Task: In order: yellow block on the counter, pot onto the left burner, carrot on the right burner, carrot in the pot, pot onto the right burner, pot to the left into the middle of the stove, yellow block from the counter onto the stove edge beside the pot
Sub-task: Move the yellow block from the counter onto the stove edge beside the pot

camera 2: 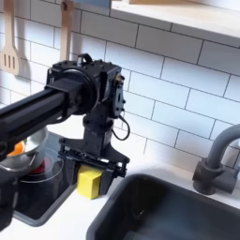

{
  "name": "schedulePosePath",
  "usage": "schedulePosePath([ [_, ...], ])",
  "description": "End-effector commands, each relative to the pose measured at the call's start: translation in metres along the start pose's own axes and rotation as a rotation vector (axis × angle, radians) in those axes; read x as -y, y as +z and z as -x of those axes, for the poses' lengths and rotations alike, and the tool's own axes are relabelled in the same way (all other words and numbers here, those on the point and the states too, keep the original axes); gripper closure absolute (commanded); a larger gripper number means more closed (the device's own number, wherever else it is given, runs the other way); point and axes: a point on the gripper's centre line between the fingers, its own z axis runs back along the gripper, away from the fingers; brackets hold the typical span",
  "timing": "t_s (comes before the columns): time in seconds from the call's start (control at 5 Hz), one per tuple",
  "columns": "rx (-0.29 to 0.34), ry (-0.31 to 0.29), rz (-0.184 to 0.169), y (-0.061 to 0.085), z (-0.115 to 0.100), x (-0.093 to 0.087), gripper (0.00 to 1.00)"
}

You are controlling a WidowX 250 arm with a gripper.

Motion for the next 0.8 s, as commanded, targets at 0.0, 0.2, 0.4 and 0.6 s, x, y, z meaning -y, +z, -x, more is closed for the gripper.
schedulePosePath([
  [0.0,0.038,0.099,0.032,0.014,0.009,-0.013,1.00],
  [0.2,0.046,0.151,0.018,0.023,0.001,-0.034,1.00],
  [0.4,0.059,0.143,0.014,0.029,-0.001,-0.035,1.00],
  [0.6,0.050,0.131,0.004,0.025,0.001,-0.034,1.00],
])
